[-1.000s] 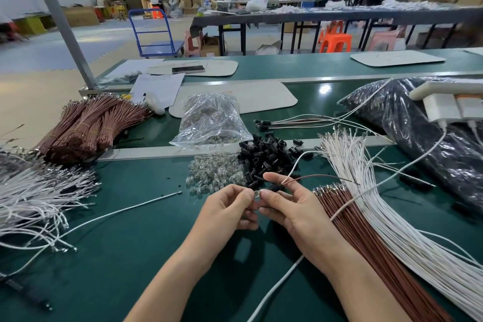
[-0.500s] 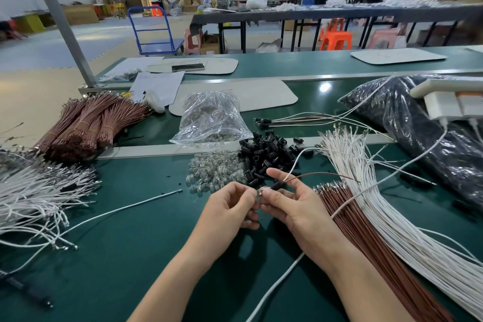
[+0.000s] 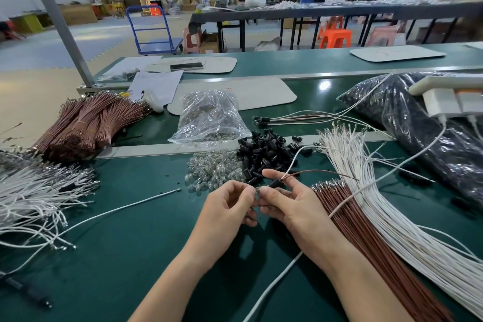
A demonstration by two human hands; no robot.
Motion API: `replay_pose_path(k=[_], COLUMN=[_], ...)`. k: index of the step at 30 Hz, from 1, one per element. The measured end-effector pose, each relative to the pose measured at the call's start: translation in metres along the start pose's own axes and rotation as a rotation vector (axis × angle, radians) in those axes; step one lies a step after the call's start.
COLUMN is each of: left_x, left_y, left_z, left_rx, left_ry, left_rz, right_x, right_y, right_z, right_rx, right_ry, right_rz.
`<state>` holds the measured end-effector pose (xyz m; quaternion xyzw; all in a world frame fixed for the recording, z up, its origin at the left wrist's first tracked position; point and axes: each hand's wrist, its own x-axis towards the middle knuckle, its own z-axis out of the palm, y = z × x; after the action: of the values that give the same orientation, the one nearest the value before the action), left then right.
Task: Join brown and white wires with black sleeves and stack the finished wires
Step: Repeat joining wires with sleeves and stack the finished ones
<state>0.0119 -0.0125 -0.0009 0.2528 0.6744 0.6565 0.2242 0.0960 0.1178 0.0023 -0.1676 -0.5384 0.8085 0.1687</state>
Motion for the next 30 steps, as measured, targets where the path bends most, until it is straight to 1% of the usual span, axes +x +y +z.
replay_pose_path(k=[13,23,30], left_x=[0.0009,-0.0038,-0.0043], left_y=[-0.0022,-0.0028,-0.0016], left_z=[0.0022,0.0029,0.0017], left_rx=[-0.020,0.104,0.134], left_ry=[-0.014,0.036,0.037], left_rz=[-0.007,0.105,0.137], right_x=[-0.0002,-0.0009,-0.0017], right_y=[0.0017,0.0004,-0.0023], right_z=[-0.0001,0.0017,0.0016], right_rx=[-0.041,-0.077,-0.069], right_ry=[-0.029,-0.006,-0.025], right_rz=[-0.024,-0.026,-0.020])
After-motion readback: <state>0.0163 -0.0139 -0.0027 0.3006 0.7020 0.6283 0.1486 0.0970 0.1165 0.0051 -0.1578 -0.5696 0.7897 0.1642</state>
